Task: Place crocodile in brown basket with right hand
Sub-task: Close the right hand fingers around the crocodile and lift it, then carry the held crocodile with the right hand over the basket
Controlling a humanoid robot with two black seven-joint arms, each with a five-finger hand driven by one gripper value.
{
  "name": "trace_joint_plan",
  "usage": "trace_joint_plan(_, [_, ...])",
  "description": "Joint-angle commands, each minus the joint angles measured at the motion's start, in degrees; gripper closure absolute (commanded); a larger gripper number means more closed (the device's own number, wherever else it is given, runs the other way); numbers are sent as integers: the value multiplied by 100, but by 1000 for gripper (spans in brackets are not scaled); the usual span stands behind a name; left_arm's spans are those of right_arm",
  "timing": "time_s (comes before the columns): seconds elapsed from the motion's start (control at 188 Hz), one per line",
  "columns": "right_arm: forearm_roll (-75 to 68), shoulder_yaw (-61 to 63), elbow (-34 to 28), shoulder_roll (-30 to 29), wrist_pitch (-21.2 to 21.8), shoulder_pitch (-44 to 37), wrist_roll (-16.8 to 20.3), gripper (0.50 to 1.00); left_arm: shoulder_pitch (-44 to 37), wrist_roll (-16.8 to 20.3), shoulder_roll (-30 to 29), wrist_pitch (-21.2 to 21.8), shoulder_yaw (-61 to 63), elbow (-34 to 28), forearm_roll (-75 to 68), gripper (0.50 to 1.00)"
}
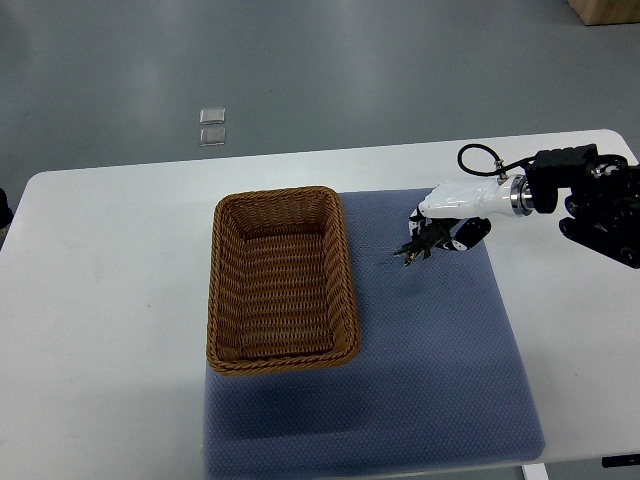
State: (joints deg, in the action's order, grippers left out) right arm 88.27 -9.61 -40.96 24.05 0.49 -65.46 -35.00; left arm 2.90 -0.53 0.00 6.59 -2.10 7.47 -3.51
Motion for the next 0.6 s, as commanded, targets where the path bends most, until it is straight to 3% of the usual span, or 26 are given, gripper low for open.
trace_joint_plan(0.0, [-38, 11, 0, 12, -31, -90, 0, 1000, 0, 0, 0, 0, -1, 0, 8, 500])
trace_joint_plan(0.595, [-355, 47, -88, 3, -14, -564, 0, 1000, 26, 0, 0, 0, 8, 0, 8, 500])
